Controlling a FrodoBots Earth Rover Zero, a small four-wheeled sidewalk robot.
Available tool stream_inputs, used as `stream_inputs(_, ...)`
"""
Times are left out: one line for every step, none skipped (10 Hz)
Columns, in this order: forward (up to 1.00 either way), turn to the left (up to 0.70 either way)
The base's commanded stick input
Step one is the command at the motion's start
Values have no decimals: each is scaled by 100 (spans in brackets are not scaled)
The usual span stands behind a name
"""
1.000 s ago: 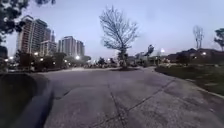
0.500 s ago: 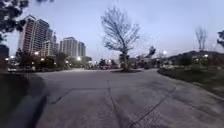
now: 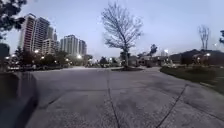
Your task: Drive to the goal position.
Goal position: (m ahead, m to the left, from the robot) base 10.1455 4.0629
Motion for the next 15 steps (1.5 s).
stream_inputs(70,1)
stream_inputs(70,3)
stream_inputs(70,4)
stream_inputs(70,7)
stream_inputs(70,10)
stream_inputs(70,13)
stream_inputs(70,16)
stream_inputs(70,19)
stream_inputs(70,18)
stream_inputs(70,0)
stream_inputs(70,0)
stream_inputs(70,0)
stream_inputs(70,0)
stream_inputs(70,0)
stream_inputs(70,0)
